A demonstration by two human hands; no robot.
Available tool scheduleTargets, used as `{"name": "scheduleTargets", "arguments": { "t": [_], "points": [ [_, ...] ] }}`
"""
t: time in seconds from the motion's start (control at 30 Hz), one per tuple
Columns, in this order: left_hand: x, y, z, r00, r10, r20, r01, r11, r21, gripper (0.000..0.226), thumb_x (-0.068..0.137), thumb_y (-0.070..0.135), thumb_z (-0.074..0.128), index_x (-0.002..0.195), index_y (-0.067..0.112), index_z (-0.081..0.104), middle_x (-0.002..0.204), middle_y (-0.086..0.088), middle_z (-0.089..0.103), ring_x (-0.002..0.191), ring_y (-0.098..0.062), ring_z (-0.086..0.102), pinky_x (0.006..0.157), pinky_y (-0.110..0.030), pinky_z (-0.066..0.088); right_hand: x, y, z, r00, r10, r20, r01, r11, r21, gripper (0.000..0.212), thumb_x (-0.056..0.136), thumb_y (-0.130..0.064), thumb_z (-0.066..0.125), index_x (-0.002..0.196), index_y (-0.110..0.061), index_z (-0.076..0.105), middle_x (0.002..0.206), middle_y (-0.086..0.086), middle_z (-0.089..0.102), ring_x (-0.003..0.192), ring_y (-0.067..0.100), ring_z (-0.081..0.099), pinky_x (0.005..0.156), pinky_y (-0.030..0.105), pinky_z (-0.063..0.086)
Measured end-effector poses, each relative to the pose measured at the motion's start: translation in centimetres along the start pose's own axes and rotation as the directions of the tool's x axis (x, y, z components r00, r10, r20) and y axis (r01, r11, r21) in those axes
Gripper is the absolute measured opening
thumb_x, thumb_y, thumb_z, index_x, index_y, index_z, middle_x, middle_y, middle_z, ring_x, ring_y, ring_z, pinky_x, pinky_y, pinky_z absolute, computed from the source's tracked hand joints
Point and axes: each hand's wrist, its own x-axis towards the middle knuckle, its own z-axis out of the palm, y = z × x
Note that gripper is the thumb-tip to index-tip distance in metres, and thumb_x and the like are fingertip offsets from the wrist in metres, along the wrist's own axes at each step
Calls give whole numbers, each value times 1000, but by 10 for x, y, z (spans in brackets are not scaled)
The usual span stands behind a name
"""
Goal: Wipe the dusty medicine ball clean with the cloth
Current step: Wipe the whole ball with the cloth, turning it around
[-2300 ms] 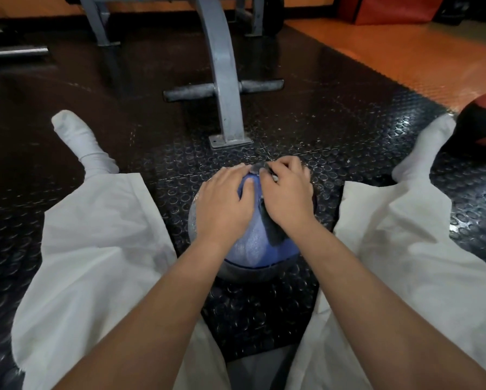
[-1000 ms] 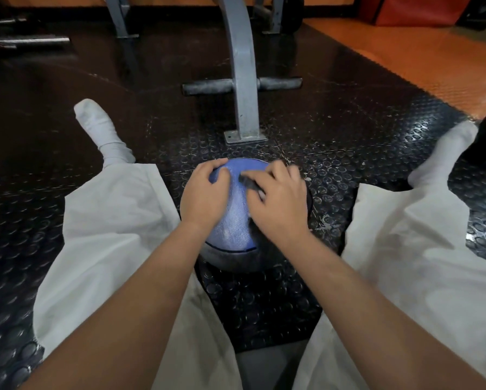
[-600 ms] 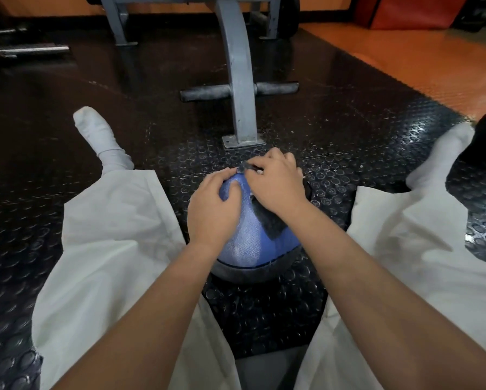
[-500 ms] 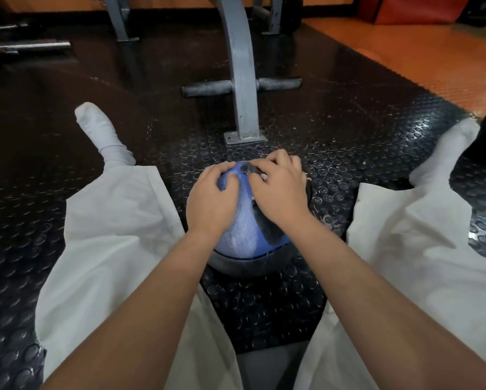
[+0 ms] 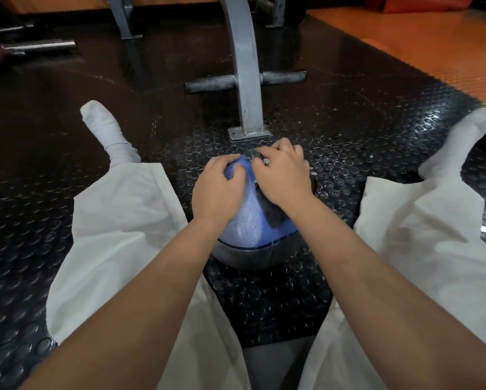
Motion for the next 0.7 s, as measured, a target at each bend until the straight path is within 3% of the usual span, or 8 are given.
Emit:
{"name": "scheduleTargets", "arguments": {
  "t": [0.07,0.2,0.27,0.37,0.53,0.63,0.7],
  "points": [
    [9,6,1,998,-45,33,44,999,20,32,96,29,47,124,27,62,129,10,56,113,-9,53,88,-25,38,-12,3,6,995,15,-98,-13,1000,19,32,94,-28,45,119,-25,65,118,4,52,109,27,42,90,40,35],
    [23,10,5,992,-76,102,74,997,22,33,94,32,47,122,30,62,128,11,57,109,-12,55,93,-32,44,-59,20,23,946,-128,-296,141,990,22,35,86,-27,44,112,-21,67,108,9,56,96,29,47,81,41,38],
    [24,12,9,990,-58,129,55,998,22,33,94,35,48,123,31,62,128,12,56,109,-12,55,95,-33,44,-74,29,27,945,-150,-292,164,986,24,37,84,-27,44,115,-21,63,110,9,53,99,28,44,85,42,37],
    [23,15,15,991,-19,133,10,998,67,34,94,39,48,125,33,60,130,13,54,113,-12,53,94,-31,41,-57,31,15,959,-69,-273,84,996,42,35,85,-28,42,112,-20,63,111,10,54,101,29,45,83,43,39],
    [26,18,23,995,-75,71,66,990,123,38,90,42,47,124,34,60,130,11,55,113,-16,54,87,-28,36,3,24,-3,983,181,-18,-180,983,34,33,97,-28,36,123,-18,54,129,8,45,118,30,38,96,46,33],
    [34,20,24,989,-122,81,111,985,131,38,88,41,46,122,33,60,127,9,56,110,-19,56,88,-31,39,-8,23,7,975,164,-150,-154,985,77,39,94,-28,36,124,-18,59,126,9,50,113,30,43,93,44,36],
    [41,20,22,982,-152,114,140,985,105,37,87,42,45,119,35,61,121,8,60,107,-20,58,90,-35,44,-39,27,20,963,28,-267,-4,996,87,40,89,-28,35,118,-17,62,117,10,53,106,31,46,89,44,39]
  ]
}}
